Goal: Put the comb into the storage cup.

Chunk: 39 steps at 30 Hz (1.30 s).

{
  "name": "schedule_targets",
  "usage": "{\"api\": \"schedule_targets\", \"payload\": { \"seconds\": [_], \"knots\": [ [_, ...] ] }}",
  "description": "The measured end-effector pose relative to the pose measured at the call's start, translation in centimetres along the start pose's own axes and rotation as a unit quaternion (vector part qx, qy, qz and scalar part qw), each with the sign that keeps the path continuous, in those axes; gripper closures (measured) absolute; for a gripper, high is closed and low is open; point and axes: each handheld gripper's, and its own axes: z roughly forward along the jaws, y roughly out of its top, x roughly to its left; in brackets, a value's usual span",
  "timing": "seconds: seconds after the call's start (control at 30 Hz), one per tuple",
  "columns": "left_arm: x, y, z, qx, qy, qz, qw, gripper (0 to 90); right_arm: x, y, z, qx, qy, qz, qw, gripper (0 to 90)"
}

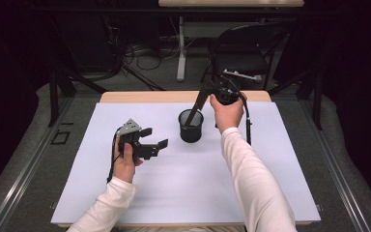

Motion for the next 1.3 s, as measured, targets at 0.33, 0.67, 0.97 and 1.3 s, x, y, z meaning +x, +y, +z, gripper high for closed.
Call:
{"api": "schedule_targets", "payload": {
  "seconds": [0.33,0.67,0.97,1.3],
  "knots": [
    [0.0,0.0,0.0,0.001,0.0,0.0,1.0,16.1,0.1,-0.6,0.5,0.004,0.002,0.004,1.0,87.3],
    [0.0,0.0,0.1,0.001,0.001,-0.001,1.0,16.1,0.2,-1.1,1.0,0.005,0.001,0.004,1.0,87.3],
    [0.0,-0.1,0.1,0.002,0.001,-0.001,1.0,16.1,-0.2,-1.5,1.2,0.008,-0.001,0.009,0.9999,87.3],
    [0.0,-0.1,0.2,0.003,0.001,0.0,1.0,16.1,-0.7,-2.2,1.5,0.011,-0.003,0.014,0.9998,87.3]
  ]
}}
